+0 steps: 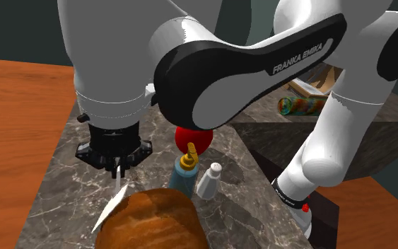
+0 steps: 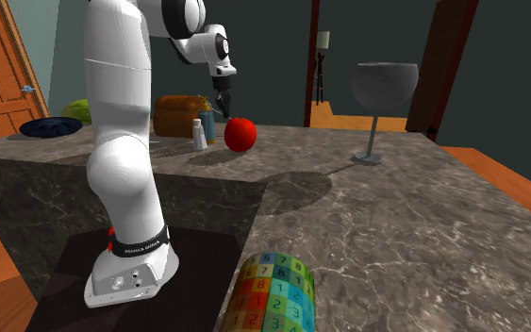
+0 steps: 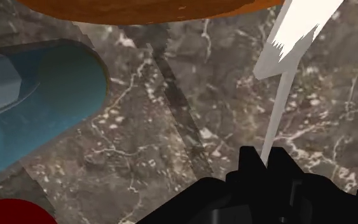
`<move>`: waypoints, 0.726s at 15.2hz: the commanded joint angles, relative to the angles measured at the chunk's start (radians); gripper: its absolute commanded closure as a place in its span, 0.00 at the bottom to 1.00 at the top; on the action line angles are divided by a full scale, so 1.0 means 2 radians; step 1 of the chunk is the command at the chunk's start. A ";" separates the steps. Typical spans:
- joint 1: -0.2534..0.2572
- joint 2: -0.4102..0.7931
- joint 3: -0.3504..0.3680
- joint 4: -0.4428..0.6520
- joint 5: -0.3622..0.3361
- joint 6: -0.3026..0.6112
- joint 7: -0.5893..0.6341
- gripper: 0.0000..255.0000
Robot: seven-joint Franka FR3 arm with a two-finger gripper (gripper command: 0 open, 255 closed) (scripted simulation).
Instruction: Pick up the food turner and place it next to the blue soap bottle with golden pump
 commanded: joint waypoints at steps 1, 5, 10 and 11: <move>0.004 0.011 -0.004 -0.010 -0.010 0.009 0.008 1.00; 0.009 0.023 -0.009 -0.026 -0.022 0.031 0.017 1.00; 0.013 0.033 -0.013 -0.038 -0.033 0.048 0.026 1.00; 0.013 0.033 -0.013 -0.038 -0.033 0.048 0.026 1.00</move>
